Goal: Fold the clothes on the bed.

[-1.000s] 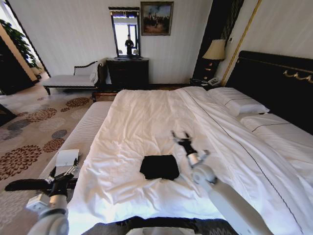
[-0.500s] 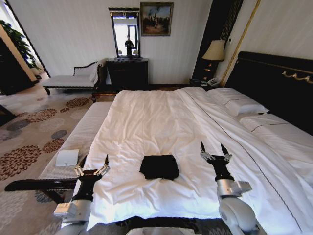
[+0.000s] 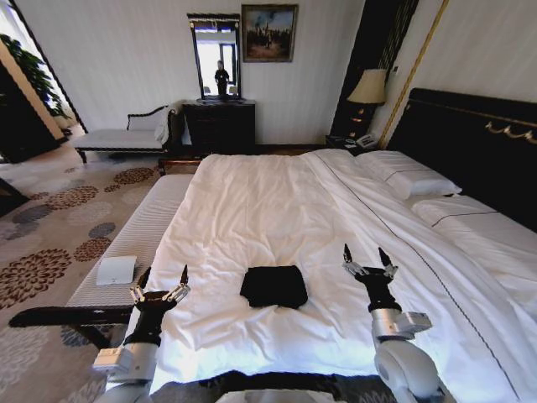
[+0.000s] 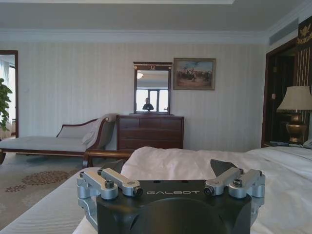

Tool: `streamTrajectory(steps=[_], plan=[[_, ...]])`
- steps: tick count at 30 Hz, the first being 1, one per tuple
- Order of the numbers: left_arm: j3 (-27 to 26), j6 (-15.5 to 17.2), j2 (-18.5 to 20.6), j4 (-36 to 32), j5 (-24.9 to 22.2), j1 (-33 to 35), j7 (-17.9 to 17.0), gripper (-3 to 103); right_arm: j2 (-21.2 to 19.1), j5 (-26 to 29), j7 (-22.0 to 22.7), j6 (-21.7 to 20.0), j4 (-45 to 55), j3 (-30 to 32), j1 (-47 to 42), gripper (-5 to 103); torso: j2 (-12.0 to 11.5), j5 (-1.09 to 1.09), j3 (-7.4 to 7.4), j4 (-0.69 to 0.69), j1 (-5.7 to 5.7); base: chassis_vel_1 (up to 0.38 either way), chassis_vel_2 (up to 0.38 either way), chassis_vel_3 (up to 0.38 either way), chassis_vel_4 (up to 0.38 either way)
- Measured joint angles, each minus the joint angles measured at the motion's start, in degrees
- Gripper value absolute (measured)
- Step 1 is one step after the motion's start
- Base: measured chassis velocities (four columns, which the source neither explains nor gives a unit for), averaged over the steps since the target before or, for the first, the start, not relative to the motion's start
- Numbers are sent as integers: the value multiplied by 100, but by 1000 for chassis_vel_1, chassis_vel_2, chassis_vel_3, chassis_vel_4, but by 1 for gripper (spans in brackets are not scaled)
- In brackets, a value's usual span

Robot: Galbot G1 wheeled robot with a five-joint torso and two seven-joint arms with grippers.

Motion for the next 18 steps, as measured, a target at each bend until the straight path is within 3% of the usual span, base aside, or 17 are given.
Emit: streamTrajectory(steps=[18], plan=[[-10,5,1,11,-12,-5,-13,100,-6,17,-5,0,-15,-18,17,100,0,0,0,0,0,0,0,0,0]])
